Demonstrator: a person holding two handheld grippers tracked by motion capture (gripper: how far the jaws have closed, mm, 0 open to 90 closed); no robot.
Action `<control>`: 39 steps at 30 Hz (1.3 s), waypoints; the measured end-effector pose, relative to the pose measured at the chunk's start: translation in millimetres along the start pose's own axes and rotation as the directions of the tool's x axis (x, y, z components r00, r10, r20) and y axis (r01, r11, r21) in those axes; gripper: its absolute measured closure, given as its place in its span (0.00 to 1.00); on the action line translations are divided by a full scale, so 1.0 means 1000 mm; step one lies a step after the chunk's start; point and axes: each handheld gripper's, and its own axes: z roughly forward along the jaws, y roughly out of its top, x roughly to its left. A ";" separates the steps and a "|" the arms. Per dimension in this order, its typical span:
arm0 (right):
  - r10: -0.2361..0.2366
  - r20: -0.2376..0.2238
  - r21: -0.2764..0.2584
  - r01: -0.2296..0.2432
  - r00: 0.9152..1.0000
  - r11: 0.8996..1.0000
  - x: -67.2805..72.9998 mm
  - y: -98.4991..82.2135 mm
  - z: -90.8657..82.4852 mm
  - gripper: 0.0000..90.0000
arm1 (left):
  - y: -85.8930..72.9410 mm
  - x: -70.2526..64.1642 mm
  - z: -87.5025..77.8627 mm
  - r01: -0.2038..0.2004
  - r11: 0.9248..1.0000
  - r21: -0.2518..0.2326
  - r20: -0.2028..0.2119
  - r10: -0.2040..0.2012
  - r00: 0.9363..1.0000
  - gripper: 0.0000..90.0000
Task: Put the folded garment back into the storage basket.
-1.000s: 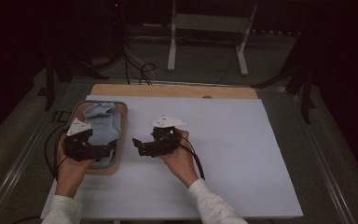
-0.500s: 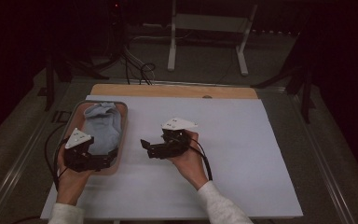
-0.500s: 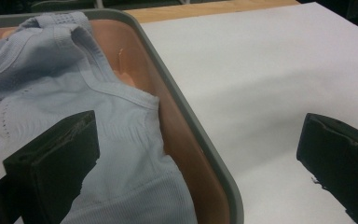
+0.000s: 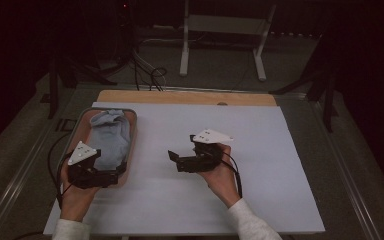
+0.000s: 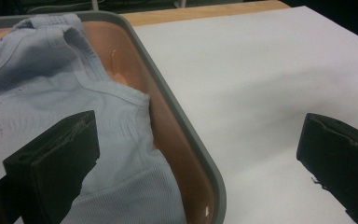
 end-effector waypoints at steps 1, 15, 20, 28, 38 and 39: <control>-0.003 0.004 -0.001 0.003 1.000 1.000 -0.002 -0.001 -0.003 0.11 | 0.000 0.000 0.000 0.006 1.000 -0.005 0.007 -0.006 1.000 0.00; 0.002 0.056 -0.036 0.000 0.998 0.999 -0.025 -0.022 -0.044 0.11 | -0.005 0.003 -0.002 0.011 1.000 -0.029 -0.004 -0.011 1.000 0.00; 0.008 0.075 -0.039 -0.005 0.997 0.999 -0.034 -0.032 -0.055 0.11 | -0.006 0.004 -0.003 0.015 0.999 -0.041 -0.004 -0.015 1.000 0.00; 0.005 0.104 -0.072 0.002 0.995 0.997 -0.047 -0.043 -0.080 0.11 | -0.007 0.004 -0.003 0.008 0.999 -0.045 -0.009 -0.009 1.000 0.00; 0.003 0.126 -0.090 0.008 0.992 0.996 -0.061 -0.062 -0.106 0.11 | -0.007 0.004 -0.004 0.010 0.999 -0.051 -0.008 -0.010 1.000 0.00; 0.008 0.125 -0.096 0.004 0.992 0.995 -0.062 -0.063 -0.109 0.11 | -0.007 0.004 -0.004 0.010 0.999 -0.050 -0.008 -0.010 1.000 0.00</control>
